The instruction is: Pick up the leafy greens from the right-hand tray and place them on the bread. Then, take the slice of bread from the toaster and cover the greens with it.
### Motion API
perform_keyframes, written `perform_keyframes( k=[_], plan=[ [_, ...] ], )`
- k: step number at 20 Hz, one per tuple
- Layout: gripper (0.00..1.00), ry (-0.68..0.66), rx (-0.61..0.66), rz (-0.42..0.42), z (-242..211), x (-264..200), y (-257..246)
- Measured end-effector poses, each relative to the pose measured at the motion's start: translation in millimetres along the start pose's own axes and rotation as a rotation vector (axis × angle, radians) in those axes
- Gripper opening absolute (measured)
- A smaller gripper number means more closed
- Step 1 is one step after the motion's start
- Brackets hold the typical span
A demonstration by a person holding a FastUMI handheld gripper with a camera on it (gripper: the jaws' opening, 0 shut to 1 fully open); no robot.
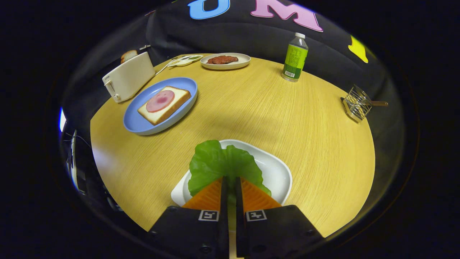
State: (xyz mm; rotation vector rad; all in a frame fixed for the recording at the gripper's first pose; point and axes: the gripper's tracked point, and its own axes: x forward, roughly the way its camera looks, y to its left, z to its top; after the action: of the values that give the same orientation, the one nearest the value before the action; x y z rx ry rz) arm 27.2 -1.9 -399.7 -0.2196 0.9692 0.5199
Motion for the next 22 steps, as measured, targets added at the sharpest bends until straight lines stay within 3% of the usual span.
perform_keyframes(
  k=[2, 5, 13, 22],
  plan=[
    [0.06, 0.024, 0.038, 0.01, -0.9, 0.4, -0.1],
    [0.05, 0.022, 0.106, -0.004, 10.1, -12.8, -3.3],
    [0.05, -0.075, 0.147, -0.096, 61.1, -74.5, 8.4],
    [0.05, -0.185, 0.2, 0.017, 153.2, -71.3, 93.0]
  ],
)
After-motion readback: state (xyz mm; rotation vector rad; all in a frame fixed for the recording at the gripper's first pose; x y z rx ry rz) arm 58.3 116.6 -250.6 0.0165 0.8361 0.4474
